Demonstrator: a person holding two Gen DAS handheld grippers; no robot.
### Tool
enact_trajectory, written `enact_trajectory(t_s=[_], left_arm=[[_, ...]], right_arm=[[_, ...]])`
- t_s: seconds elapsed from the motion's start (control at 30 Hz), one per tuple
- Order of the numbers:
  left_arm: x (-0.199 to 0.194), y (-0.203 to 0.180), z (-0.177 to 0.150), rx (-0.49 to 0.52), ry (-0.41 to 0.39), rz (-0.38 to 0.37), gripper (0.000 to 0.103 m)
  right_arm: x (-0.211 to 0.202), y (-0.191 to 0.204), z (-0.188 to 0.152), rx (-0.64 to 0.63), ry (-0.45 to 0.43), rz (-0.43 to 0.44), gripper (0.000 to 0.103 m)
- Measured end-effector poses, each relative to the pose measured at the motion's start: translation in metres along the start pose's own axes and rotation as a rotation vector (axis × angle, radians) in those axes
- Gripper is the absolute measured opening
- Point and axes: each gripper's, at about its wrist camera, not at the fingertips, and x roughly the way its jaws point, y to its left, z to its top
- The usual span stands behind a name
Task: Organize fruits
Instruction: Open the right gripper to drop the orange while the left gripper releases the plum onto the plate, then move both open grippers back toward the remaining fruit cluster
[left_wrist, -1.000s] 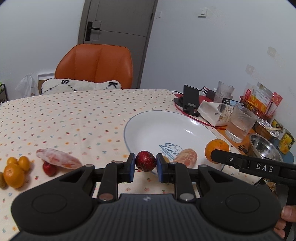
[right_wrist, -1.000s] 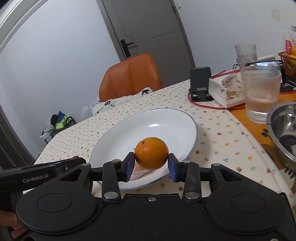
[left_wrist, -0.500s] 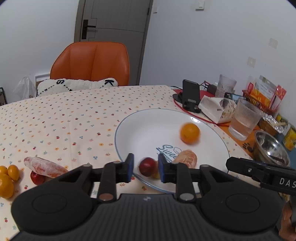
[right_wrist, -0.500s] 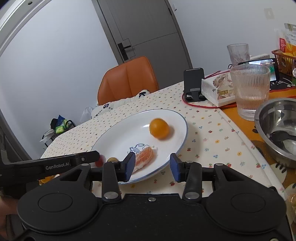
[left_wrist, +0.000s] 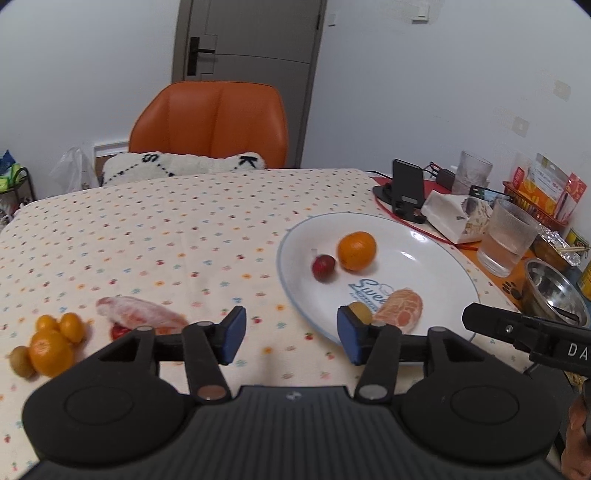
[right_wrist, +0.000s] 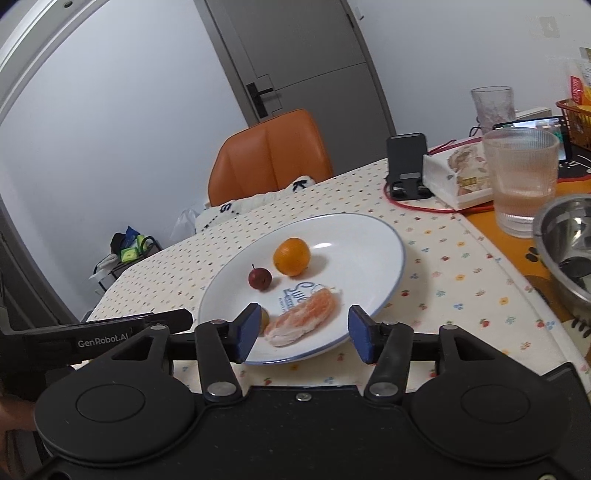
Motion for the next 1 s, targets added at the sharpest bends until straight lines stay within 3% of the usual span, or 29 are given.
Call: enact_trajectory(t_s=[0.23,0.67,1.0], left_arm=[[-0.018,0.021,0.000,-0.051,-0.011,0.023,0.080],[-0.048,0.052,-0.007,-0.090,-0.041,0.083,0.082],[-0.068,0.067,-0.010,-0.105,-0.078,0.114,0.089]], right_arm=[[0.001,0.017,-0.001,-0.013,-0.001,0.037,0.063],[0.004,0.045,0.001,-0.055,0.001,0.094,0.076],[0.001,0.062,0.002,-0.096,0.000,0.133,0.096]])
